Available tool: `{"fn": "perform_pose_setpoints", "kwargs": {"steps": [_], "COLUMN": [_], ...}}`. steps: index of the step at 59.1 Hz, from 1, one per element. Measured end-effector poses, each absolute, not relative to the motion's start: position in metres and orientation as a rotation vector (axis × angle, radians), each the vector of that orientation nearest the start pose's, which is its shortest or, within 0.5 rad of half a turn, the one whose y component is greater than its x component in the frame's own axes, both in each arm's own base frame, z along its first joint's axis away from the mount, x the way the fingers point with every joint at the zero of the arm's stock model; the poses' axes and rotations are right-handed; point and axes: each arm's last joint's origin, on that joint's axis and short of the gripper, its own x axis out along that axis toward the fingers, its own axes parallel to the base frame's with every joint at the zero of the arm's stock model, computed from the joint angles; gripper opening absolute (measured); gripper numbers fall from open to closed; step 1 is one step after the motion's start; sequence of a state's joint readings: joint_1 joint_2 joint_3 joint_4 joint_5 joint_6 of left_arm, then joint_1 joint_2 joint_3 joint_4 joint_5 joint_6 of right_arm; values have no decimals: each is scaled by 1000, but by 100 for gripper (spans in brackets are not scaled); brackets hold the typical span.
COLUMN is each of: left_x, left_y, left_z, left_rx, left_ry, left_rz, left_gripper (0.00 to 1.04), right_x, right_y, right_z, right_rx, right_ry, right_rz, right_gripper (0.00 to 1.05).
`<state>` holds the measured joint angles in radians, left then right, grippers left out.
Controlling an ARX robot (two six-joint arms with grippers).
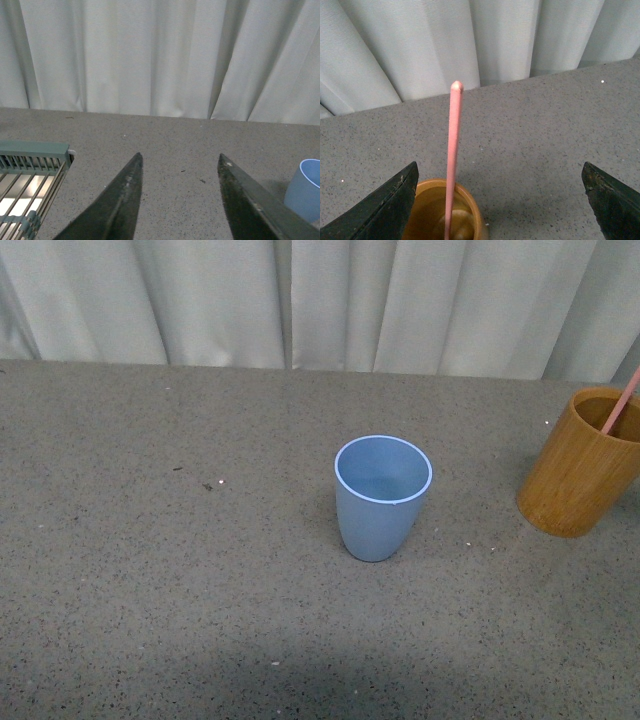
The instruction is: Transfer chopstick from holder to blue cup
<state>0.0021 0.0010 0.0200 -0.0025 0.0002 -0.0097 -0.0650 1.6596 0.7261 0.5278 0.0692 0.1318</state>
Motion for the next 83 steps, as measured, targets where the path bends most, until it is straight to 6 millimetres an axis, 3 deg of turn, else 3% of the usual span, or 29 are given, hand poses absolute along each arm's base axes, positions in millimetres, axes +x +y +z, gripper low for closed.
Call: {"fn": "perform_pose_setpoints", "kwargs": {"steps": [17,38,74,83], "left_x": [96,96,96,96], "left_y": [0,0,0,0], "left_z": [170,170,170,170], "left_rx": [-7,-7,-7,-7], "left_ry": [-17,-17,-17,-17], "left_rz": [2,2,2,2], "left_gripper": [100,98,98,98], "right_x": [347,375,397,399], "right_y": [-21,-18,-4,-3], "right_z": [159,156,143,139], "right_rx": [172,202,209,216], "right_ry": [361,360,386,392], "right_rz": [-164,-167,-150,-151], "right_gripper": [95,95,95,74]}}
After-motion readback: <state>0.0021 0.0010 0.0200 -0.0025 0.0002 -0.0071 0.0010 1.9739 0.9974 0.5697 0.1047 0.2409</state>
